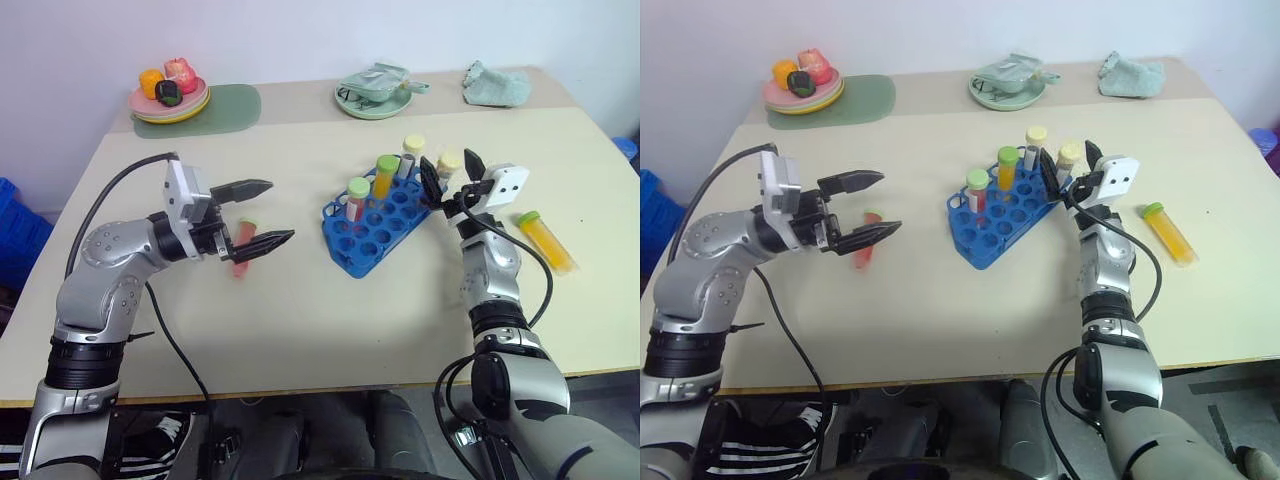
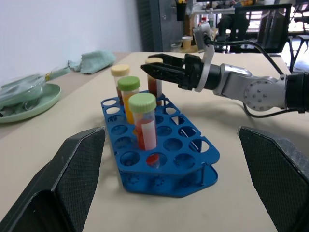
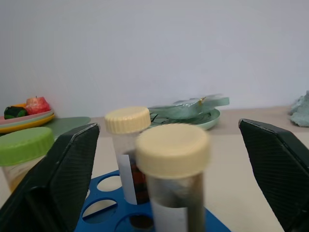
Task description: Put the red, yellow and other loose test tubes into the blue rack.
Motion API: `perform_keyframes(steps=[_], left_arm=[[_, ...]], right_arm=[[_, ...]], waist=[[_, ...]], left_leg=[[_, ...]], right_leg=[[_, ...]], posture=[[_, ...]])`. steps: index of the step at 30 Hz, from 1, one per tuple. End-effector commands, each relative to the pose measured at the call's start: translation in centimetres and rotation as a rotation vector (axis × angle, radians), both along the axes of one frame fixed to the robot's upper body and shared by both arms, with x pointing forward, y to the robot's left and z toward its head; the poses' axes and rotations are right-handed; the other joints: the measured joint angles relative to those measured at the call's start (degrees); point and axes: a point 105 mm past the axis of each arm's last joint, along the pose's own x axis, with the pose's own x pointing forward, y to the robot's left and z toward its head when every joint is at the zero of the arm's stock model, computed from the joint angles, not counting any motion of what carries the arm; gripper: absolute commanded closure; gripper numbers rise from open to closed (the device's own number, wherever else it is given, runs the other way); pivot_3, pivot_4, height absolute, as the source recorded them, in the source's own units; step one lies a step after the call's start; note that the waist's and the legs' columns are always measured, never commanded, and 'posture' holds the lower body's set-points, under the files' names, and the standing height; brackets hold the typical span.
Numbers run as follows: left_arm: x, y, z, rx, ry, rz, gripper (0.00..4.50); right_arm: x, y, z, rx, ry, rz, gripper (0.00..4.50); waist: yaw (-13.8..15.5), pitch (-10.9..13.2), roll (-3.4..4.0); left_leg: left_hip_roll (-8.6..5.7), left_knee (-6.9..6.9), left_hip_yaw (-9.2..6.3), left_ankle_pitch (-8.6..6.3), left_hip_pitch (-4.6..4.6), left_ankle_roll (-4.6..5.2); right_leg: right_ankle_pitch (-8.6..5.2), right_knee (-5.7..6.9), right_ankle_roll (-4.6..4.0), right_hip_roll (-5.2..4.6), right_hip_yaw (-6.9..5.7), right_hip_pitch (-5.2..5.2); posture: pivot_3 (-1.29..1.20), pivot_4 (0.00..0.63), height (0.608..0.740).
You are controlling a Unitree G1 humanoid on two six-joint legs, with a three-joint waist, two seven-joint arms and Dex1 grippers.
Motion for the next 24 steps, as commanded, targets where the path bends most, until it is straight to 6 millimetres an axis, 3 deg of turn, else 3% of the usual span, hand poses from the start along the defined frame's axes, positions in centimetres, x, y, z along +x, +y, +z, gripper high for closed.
perform_keyframes(steps=[1, 5, 9, 13, 16, 18, 22, 24], left_arm=[[-0.3, -0.5, 0.7, -0.012, -0.045, -0.013, 0.00], [-0.4, -0.9, 0.4, -0.027, -0.043, -0.016, 0.00], [-0.6, -1.0, -0.4, -0.007, -0.033, -0.036, 0.00], [-0.3, -1.2, -0.9, -0.008, -0.034, -0.051, 0.00], [-0.2, -1.4, -1.1, -0.022, -0.017, -0.075, 0.00], [-0.3, -1.5, -1.2, -0.025, 0.000, -0.089, 0.00], [-0.6, -1.6, -1.7, -0.023, 0.021, -0.117, 0.00], [-0.9, -1.7, -1.5, -0.041, 0.023, -0.130, 0.00]], right_arm=[[-1.0, -0.7, 2.5, -0.051, -0.073, 0.008, 0.07], [-2.8, -1.8, 4.2, -0.123, -0.054, 0.042, 0.07], [-4.3, -3.3, 5.3, -0.242, 0.087, 0.099, 0.07], [-5.0, -5.9, 7.3, -0.338, 0.214, 0.068, 0.07], [-5.4, -8.5, 7.6, -0.390, 0.440, 0.067, 0.07], [-5.5, -9.8, 7.3, -0.384, 0.584, 0.062, 0.07], [-5.6, -13.7, 5.1, -0.588, 0.884, -0.045, 0.07], [-5.7, -15.1, 4.0, -0.573, 1.023, -0.069, 0.07]], waist=[[0.00, 0.00, 0.00], [0.21, -0.01, 0.01], [1.06, -0.01, 0.04], [1.39, -0.02, 0.03], [1.59, -0.01, 0.03], [1.63, -0.01, 0.03], [1.38, 0.00, -0.01], [1.25, 0.00, 0.00]], left_leg=[[0.00, 0.00, 0.00, 0.00, 0.00, 0.00], [0.00, 0.01, 0.00, 0.00, -0.02, 0.00], [0.00, 0.01, 0.04, -0.01, -0.02, 0.00], [0.00, 0.03, 0.08, -0.01, -0.01, 0.01], [-0.01, 0.08, 0.13, -0.03, -0.03, 0.04], [-0.01, 0.08, 0.16, -0.04, -0.03, 0.06], [0.05, 0.06, 0.22, -0.05, -0.01, 0.08], [0.06, 0.04, 0.33, -0.06, -0.02, 0.10]], right_leg=[[0.00, 0.00, 0.00, 0.00, 0.00, 0.00], [0.00, -0.01, 0.00, 0.00, 0.00, 0.00], [0.00, -0.03, 0.00, 0.00, 0.03, -0.01], [0.04, -0.08, -0.04, 0.00, 0.04, 0.05], [0.05, -0.12, -0.03, -0.03, 0.05, 0.07], [0.06, -0.14, -0.03, -0.04, 0.05, 0.08], [0.06, -0.19, -0.02, -0.01, 0.04, 0.10], [0.07, -0.21, -0.01, -0.02, 0.05, 0.09]], posture=[[0.00, 0.150, 0.740], [0.00, 0.150, 0.740], [0.00, 0.150, 0.740], [0.00, 0.150, 0.740], [0.00, 0.150, 0.740], [0.00, 0.150, 0.740], [0.00, 0.150, 0.740], [0.00, 0.150, 0.740]])
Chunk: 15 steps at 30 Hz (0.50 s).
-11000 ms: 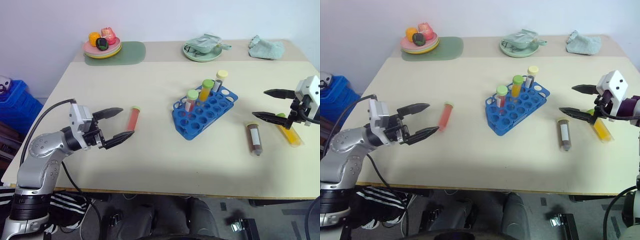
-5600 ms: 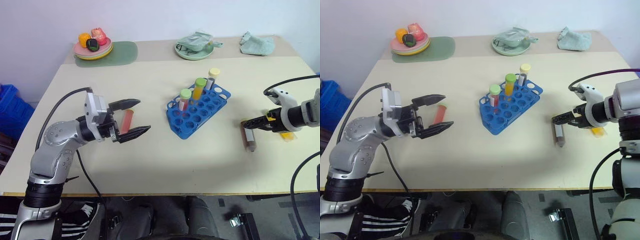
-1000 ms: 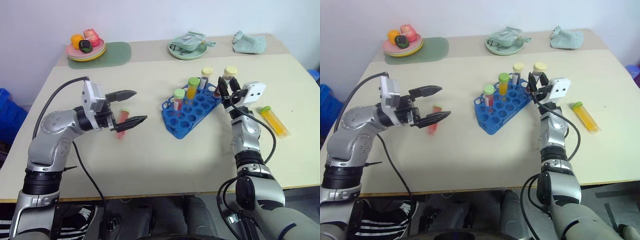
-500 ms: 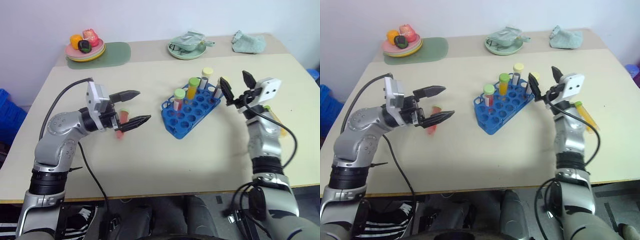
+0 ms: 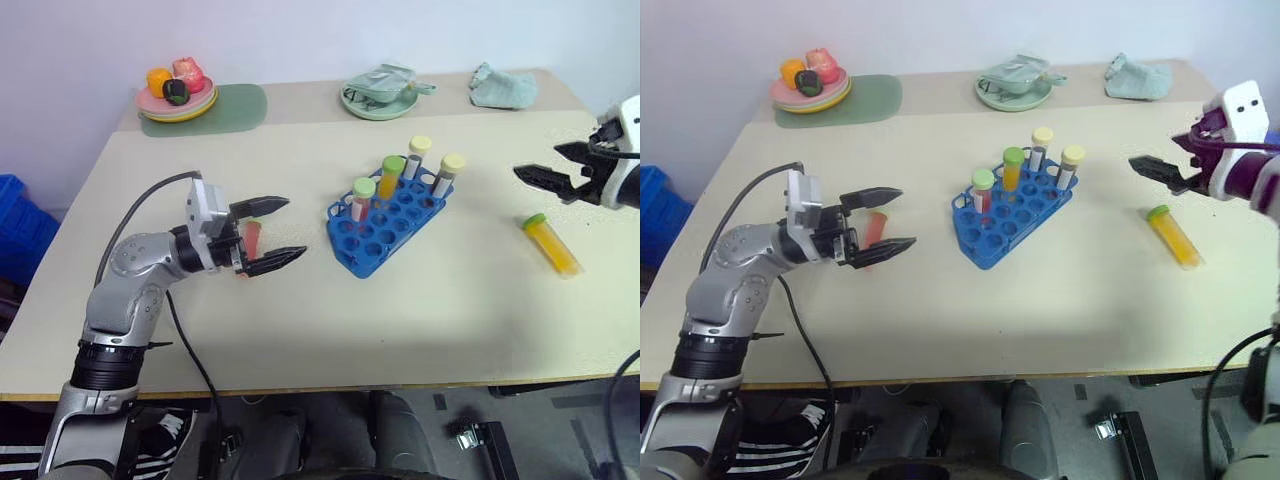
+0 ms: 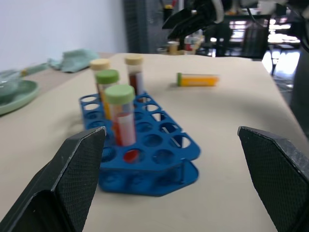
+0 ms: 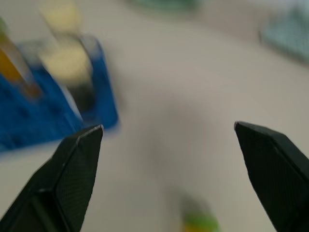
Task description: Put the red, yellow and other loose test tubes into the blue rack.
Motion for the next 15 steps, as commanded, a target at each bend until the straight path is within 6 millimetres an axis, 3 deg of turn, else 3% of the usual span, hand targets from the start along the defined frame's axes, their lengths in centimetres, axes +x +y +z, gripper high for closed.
perform_keyframes(steps=[1, 7, 15], left_arm=[[-0.7, -0.2, 1.2, -0.036, -0.025, -0.031, 0.00], [-1.8, 0.1, 1.3, -0.036, -0.008, -0.030, 0.00], [-2.7, 0.1, 1.2, -0.045, 0.004, 0.004, 0.00]], right_arm=[[-0.4, -2.4, -1.6, -0.037, 0.192, -0.092, 0.07], [-0.6, -4.1, -4.5, -0.109, 0.366, -0.166, 0.07], [-1.2, -5.1, -6.5, -0.171, 0.455, -0.201, 0.07]], waist=[[-0.15, 0.01, 0.01], [-0.08, 0.01, 0.00], [-0.02, 0.01, 0.00]], left_leg=[[0.00, 0.00, 0.04, 0.00, 0.00, 0.01], [0.03, -0.01, 0.09, -0.01, -0.05, 0.00], [0.00, 0.01, 0.09, -0.01, -0.06, -0.01]], right_leg=[[0.01, 0.00, 0.01, 0.00, 0.01, -0.02], [0.02, 0.00, 0.03, -0.01, 0.06, -0.11], [0.05, 0.01, 0.05, -0.01, 0.07, -0.12]], posture=[[0.00, 0.150, 0.740], [0.00, 0.150, 0.740], [0.00, 0.150, 0.740]])
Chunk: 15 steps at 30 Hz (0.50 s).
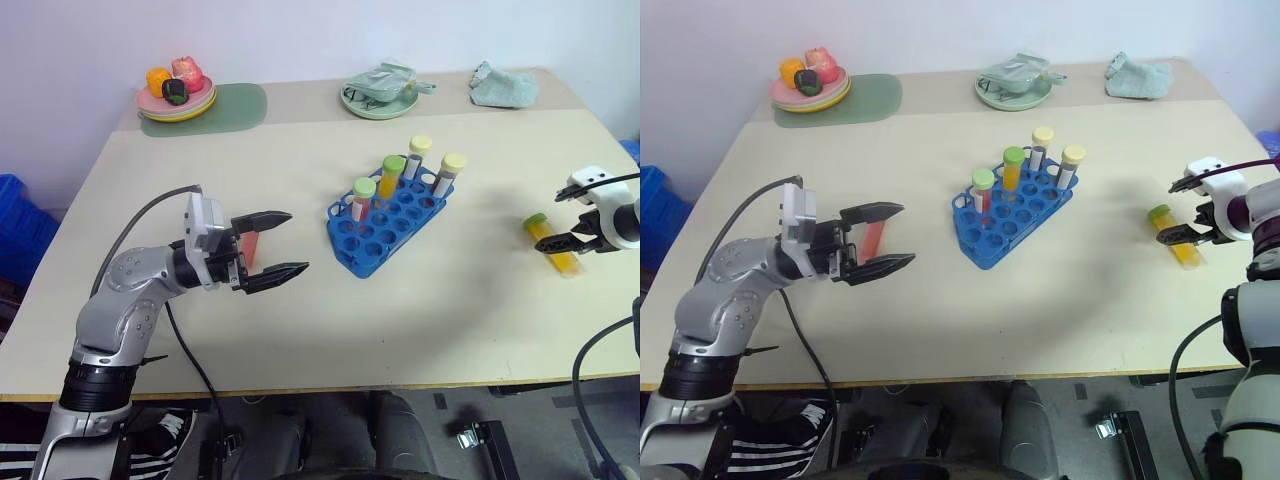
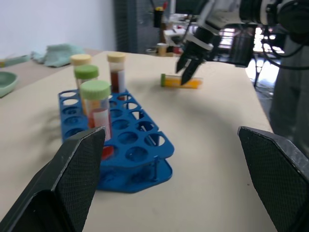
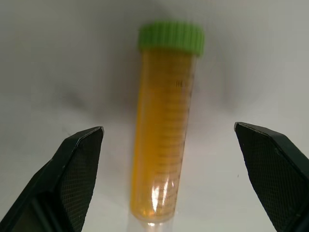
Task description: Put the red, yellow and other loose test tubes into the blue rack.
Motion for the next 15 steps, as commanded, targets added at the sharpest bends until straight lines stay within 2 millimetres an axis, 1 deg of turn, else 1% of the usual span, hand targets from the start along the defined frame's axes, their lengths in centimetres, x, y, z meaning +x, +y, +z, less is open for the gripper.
perform_keyframes(steps=[1, 9, 15], left_arm=[[-0.6, 0.2, 1.1, -0.020, -0.035, 0.011, 0.00], [-0.9, 0.0, 1.1, -0.032, -0.036, 0.025, 0.00], [-0.9, -0.1, 1.1, -0.034, -0.038, 0.033, 0.00]], right_arm=[[0.1, 0.0, 0.8, -0.002, -0.007, -0.008, 0.07], [0.5, 1.2, 0.5, 0.080, 0.015, -0.045, 0.07], [0.8, 1.8, -0.2, 0.087, 0.024, -0.054, 0.07]], waist=[[-0.11, 0.00, 0.00], [-0.17, -0.01, 0.01], [-0.09, -0.01, 0.01]], left_leg=[[0.00, 0.00, 0.00, 0.00, 0.01, 0.00], [0.01, -0.01, 0.01, 0.00, 0.02, -0.01], [0.00, 0.00, 0.00, 0.00, 0.01, -0.01]], right_leg=[[0.00, 0.00, 0.00, 0.00, 0.00, 0.00], [0.00, 0.01, 0.00, 0.01, 0.02, 0.00], [0.01, 0.00, -0.01, 0.01, 0.02, 0.01]], posture=[[0.00, 0.150, 0.740], [0.00, 0.150, 0.740], [0.00, 0.150, 0.740]])
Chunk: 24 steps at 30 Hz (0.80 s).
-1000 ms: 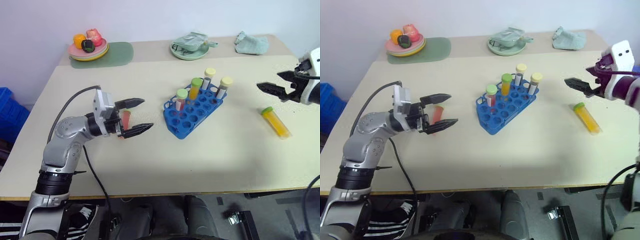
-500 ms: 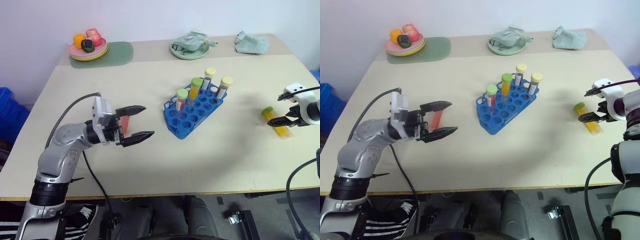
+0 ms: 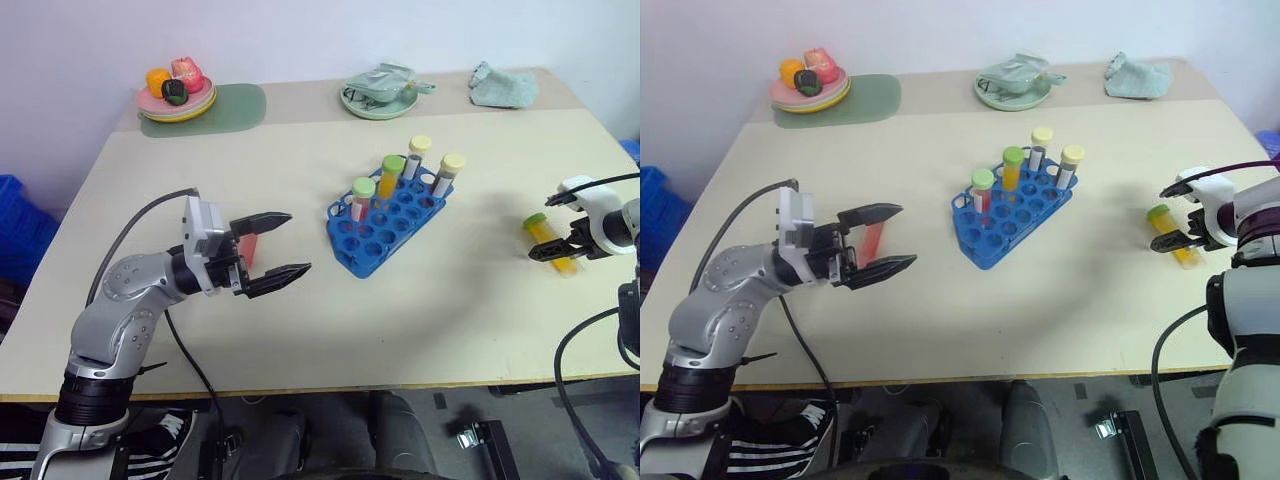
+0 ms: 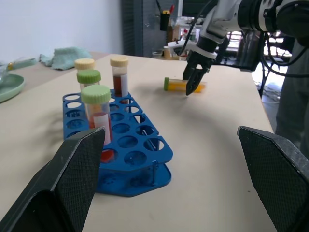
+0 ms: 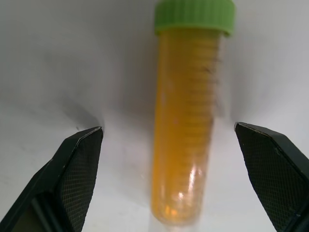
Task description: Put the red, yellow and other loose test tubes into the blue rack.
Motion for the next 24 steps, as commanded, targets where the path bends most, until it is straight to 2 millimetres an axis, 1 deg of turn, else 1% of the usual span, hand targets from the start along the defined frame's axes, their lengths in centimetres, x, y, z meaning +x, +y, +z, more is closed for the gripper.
perform_keyframes(steps=[1, 3, 4, 5, 6, 8, 9, 14, 17, 20, 22, 24], left_arm=[[-0.5, 0.1, 1.0, -0.015, -0.044, 0.000, 0.00], [-0.5, 0.1, 1.0, -0.011, -0.047, 0.004, 0.00], [-0.5, 0.1, 1.0, -0.012, -0.048, 0.007, 0.00], [-0.4, 0.2, 1.0, -0.012, -0.049, 0.009, 0.00], [-0.4, 0.2, 1.1, -0.011, -0.052, 0.011, 0.00], [-0.4, 0.2, 1.1, -0.014, -0.053, 0.016, 0.00], [-0.4, 0.2, 1.1, -0.012, -0.054, 0.016, 0.00], [-0.3, 0.2, 1.1, -0.012, -0.055, 0.015, 0.00], [-0.2, 0.2, 1.2, -0.011, -0.057, 0.013, 0.00], [-0.2, 0.1, 1.3, -0.011, -0.061, 0.010, 0.00], [-0.1, 0.1, 1.3, -0.011, -0.066, 0.011, 0.00], [-0.1, 0.2, 1.3, -0.014, -0.066, 0.012, 0.00]], right_arm=[[0.3, 0.1, 0.6, 0.005, -0.016, -0.005, 0.07], [0.3, 0.2, 0.4, 0.002, -0.016, -0.007, 0.57], [0.4, 0.3, 0.3, 0.005, -0.020, -0.011, 0.98], [0.5, 0.3, 0.3, 0.006, -0.024, -0.014, 1.49], [0.5, 0.3, 0.3, 0.003, -0.025, -0.012, 1.83], [0.6, 0.4, 0.3, 0.001, -0.028, -0.009, 2.81], [0.7, 0.4, 0.3, -0.004, -0.028, -0.005, 3.23], [0.8, 0.6, 0.6, -0.012, -0.032, 0.016, 3.23], [1.1, 1.5, 1.2, 0.022, -0.029, 0.077, 3.23], [1.1, 3.2, 2.2, 0.058, -0.023, 0.284, 3.23], [0.6, 4.9, 3.5, 0.188, -0.042, 0.376, 3.23], [0.1, 6.2, 4.5, 0.252, -0.106, 0.497, 3.23]], waist=[[-0.03, 0.00, 0.00], [-0.06, 0.00, 0.00], [-0.08, 0.00, 0.00], [-0.06, 0.00, -0.01], [-0.04, -0.01, -0.01], [-0.03, -0.01, -0.01], [-0.04, -0.01, -0.01], [-0.07, -0.01, -0.02], [-0.09, -0.01, -0.01], [-0.14, 0.00, 0.00], [-0.20, -0.01, 0.02], [-0.12, -0.01, 0.02]], left_leg=[[0.00, 0.00, 0.00, 0.00, 0.00, 0.00], [0.00, 0.00, 0.00, 0.00, 0.01, 0.00], [0.00, 0.00, 0.00, 0.00, 0.01, 0.00], [0.00, 0.01, 0.00, 0.00, 0.01, 0.00], [0.00, 0.01, 0.00, 0.00, 0.01, 0.00], [0.00, 0.02, 0.00, 0.00, 0.01, 0.00], [0.00, 0.02, 0.00, 0.00, 0.01, 0.00], [0.00, 0.02, 0.00, 0.00, 0.02, 0.00], [0.00, 0.02, 0.00, 0.00, 0.02, 0.00], [0.01, 0.02, 0.01, 0.00, 0.01, 0.00], [0.01, 0.02, 0.01, 0.00, 0.01, 0.00], [0.02, 0.01, -0.01, 0.00, 0.00, 0.00]], right_leg=[[0.00, 0.00, 0.00, 0.00, 0.00, 0.00], [0.00, 0.00, 0.00, 0.00, 0.00, 0.00], [0.00, 0.00, 0.00, 0.00, 0.00, 0.00], [0.00, 0.00, 0.00, 0.00, 0.00, 0.00], [0.01, 0.00, 0.00, 0.00, 0.00, 0.01], [0.01, 0.00, 0.00, 0.00, 0.00, 0.01], [0.01, 0.00, 0.00, 0.00, 0.00, 0.01], [0.01, 0.00, 0.00, 0.00, 0.00, 0.02], [0.01, 0.00, 0.00, 0.00, 0.00, 0.02], [0.01, 0.00, 0.00, 0.01, 0.00, 0.01], [0.02, 0.01, 0.01, 0.01, 0.00, 0.00], [0.02, 0.01, 0.01, 0.02, 0.00, -0.02]], posture=[[0.00, 0.150, 0.740], [0.00, 0.150, 0.740], [0.00, 0.150, 0.740], [0.00, 0.150, 0.740], [0.00, 0.150, 0.740], [0.00, 0.150, 0.740], [0.00, 0.150, 0.740], [0.00, 0.150, 0.740], [0.00, 0.150, 0.740], [0.00, 0.150, 0.740], [0.00, 0.150, 0.740], [0.00, 0.150, 0.740]])
